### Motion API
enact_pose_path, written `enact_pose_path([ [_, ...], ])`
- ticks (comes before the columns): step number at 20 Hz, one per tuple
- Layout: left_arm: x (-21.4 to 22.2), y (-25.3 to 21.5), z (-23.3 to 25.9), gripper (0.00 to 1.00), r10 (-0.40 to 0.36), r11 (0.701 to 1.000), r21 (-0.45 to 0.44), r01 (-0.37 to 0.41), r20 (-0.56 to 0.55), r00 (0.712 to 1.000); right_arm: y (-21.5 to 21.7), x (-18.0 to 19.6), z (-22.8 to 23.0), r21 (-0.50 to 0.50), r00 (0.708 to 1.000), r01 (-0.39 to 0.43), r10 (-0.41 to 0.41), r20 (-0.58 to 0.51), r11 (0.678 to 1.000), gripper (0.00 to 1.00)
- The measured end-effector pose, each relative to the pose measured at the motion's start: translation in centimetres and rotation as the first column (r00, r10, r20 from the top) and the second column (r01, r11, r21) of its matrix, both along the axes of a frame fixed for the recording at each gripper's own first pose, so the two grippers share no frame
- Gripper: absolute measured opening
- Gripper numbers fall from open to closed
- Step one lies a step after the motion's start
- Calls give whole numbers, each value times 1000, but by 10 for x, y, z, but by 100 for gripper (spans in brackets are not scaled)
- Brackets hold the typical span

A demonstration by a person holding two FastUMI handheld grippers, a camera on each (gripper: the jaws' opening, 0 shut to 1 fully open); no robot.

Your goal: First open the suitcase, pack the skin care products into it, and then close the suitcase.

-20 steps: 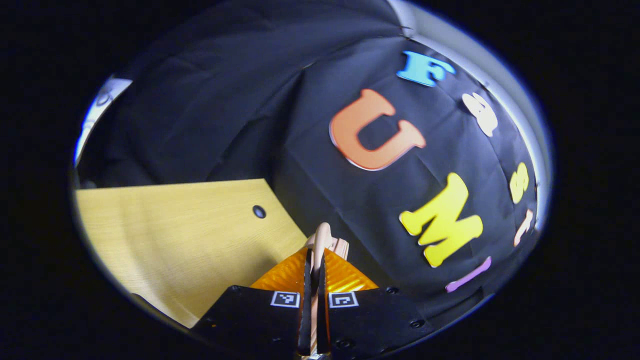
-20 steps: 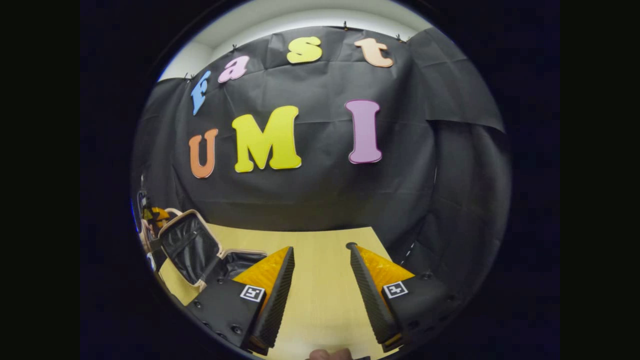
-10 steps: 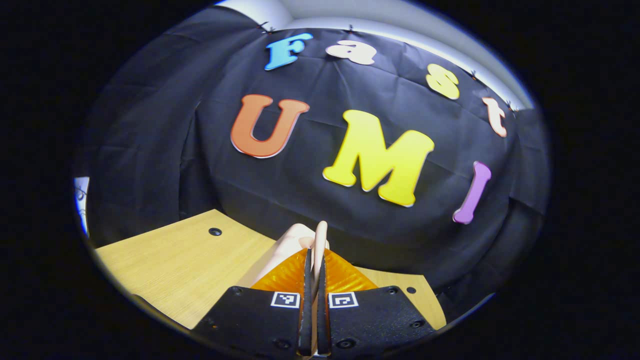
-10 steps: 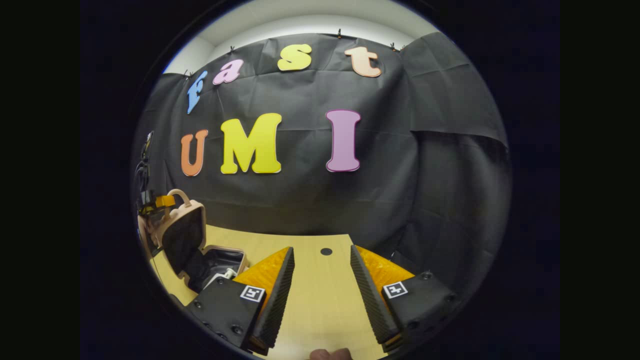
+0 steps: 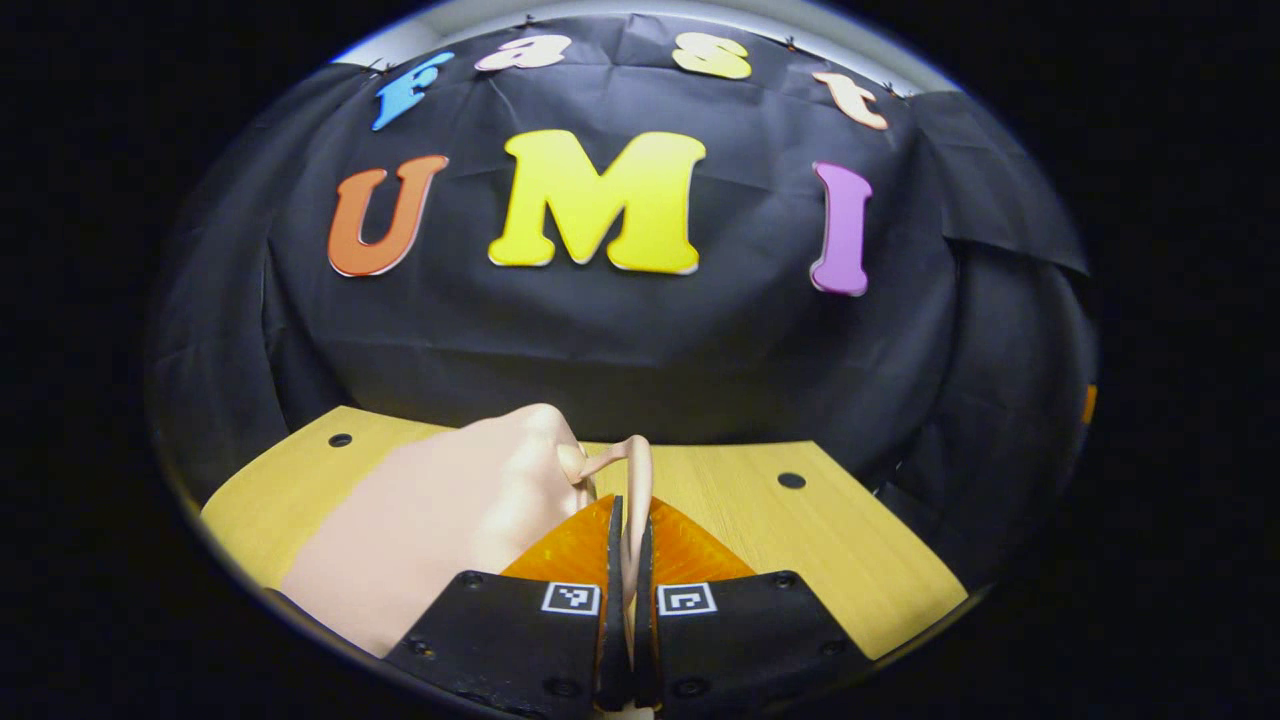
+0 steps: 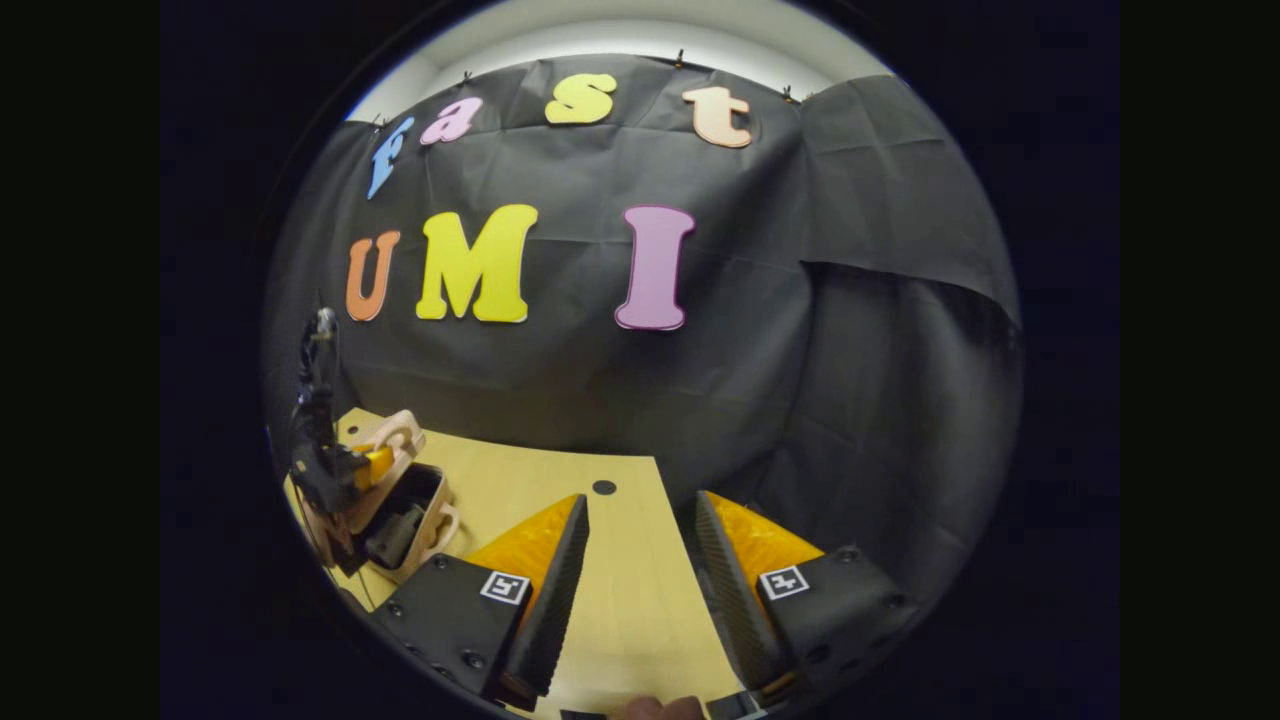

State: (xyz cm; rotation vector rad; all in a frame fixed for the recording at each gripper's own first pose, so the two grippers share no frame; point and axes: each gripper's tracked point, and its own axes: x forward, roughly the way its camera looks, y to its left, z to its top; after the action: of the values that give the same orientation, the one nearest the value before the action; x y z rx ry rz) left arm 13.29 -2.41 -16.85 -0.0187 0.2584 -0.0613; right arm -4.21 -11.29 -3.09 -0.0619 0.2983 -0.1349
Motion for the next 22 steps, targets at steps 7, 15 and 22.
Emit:
enact_pose_path([
  [7, 5, -26, -64, 11, 57, 983, 179, -40, -90, 994, -15, 4, -12, -12, 999, -19, 18, -43, 1000, 65],
  [15, -25, -51, -41, 74, 20, 997, 73, -12, -105, 994, 24, 35, -7, 39, 992, -128, 127, 16, 991, 65],
  [22, -64, 1, 87, 82, 121, 992, -52, -116, 96, 988, 98, 54, 19, 82, 963, -249, 238, 125, 965, 65],
])
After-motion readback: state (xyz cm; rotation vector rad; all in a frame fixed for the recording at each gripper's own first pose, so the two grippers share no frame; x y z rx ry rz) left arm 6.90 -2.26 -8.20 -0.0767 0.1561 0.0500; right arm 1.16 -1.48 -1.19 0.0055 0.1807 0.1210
